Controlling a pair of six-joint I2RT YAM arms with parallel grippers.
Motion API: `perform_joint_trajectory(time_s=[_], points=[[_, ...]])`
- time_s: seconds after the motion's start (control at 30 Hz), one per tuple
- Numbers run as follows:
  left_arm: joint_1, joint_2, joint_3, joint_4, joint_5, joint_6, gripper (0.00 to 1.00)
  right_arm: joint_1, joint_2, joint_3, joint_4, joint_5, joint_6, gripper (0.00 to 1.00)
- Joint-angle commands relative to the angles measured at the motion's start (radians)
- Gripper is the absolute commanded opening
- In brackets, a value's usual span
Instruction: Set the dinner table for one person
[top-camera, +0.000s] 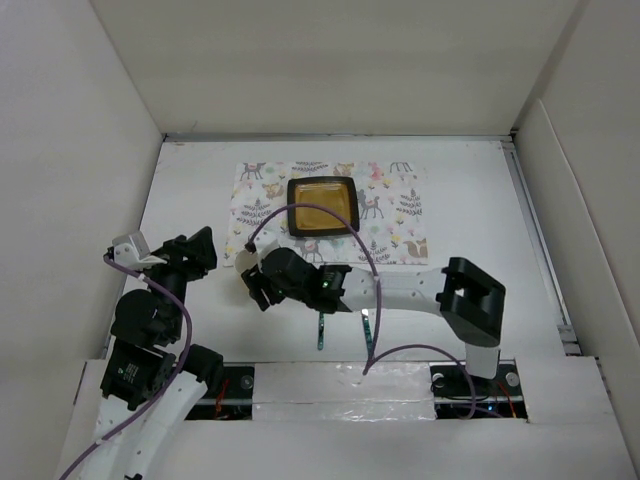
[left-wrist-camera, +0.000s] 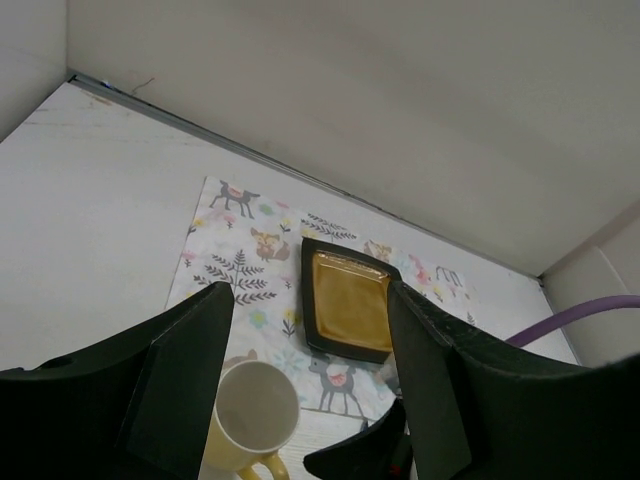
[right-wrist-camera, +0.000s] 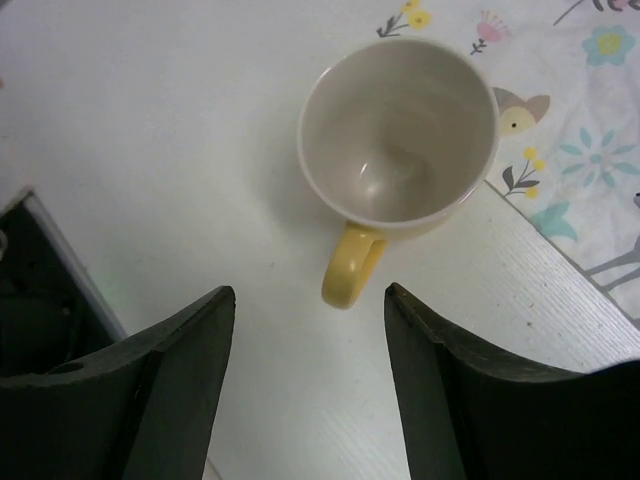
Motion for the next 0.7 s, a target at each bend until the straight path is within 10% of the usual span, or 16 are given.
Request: perform_joint_trajectory(time_s=[0.0,0.27,0.43,0.67], points=[[0.004,-0.009,-0.007,0.032,-0.014,-0.003,0.6,0.008,0.055,0.088,-0.056,0.123,-0.031,0.66],[0.004,-0.009,-0.01,0.045,0.013,0.002,0.59,0.008,0.192,0.207,-0.108,0.229,0.001,0.49],[0.004,-0.006,-0.01,0.043,0.027,0.005,0.59,0.008,0.204,0.213,-0.127,0.25,0.016,0.0],[0.004,-0.003,-0.011,0.052,0.03,0.009,0.59,-0.016,-0.006,0.118,-0.021,0.264,-0.011,0.0]])
